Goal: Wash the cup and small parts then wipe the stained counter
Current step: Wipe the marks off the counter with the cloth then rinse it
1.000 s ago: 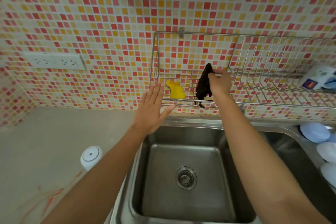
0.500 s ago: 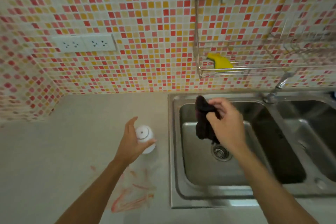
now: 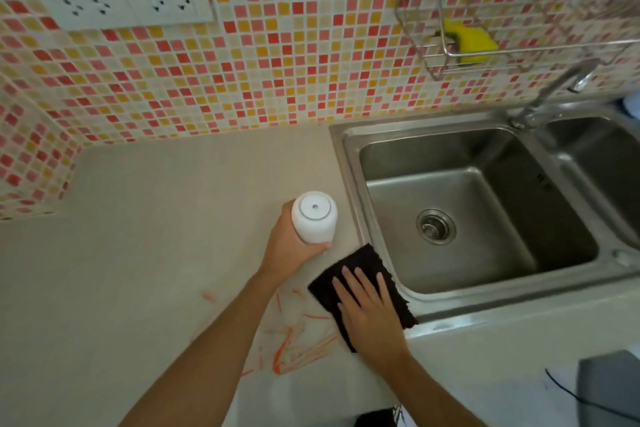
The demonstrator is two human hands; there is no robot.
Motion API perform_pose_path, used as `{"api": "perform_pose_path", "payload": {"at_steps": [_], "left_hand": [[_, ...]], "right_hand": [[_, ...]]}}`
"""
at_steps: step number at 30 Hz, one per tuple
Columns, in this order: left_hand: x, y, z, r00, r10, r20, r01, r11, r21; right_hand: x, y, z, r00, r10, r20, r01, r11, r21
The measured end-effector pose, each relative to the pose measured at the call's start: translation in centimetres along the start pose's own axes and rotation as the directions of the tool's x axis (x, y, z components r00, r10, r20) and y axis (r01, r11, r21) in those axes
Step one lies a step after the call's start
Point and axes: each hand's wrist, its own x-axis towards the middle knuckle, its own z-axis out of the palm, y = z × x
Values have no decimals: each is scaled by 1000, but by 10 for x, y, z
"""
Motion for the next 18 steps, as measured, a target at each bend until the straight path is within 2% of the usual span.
{"api": "perform_pose_path", "payload": {"at_steps": [2,4,7,10,12,14,16,18], "left_hand": [[3,0,-2,1000,13,-12,-13,1000,-6],[8,4,-10,997,14,-73,-15,1000,-16],[16,13,-43,974,16,-227,-26,999,-40],[18,13,-90,949,26,-314,-29,1000,-6],[11,5,-119,941,21,-339,-15,1000,20],[0,-9,-139,934,5,-358,5,1000,25],[-10,-25,-149,931,-7,-364,14,1000,17],[-17,-40,-152,927,-23,-374,26,1000,1]], "right_hand": [[25,0,-1,998,-34,57,37,998,-57],[63,-2,-5,998,-33,53,38,994,-101],[89,-5,-6,996,83,39,-78,989,-123],[32,-34,6,995,98,31,-96,994,-53],[-26,-71,10,994,88,60,-88,996,4],[-48,-97,13,991,92,95,-95,995,32],[-10,-103,21,997,35,71,-36,999,18],[65,-102,24,1000,9,17,-10,1000,13]]}}
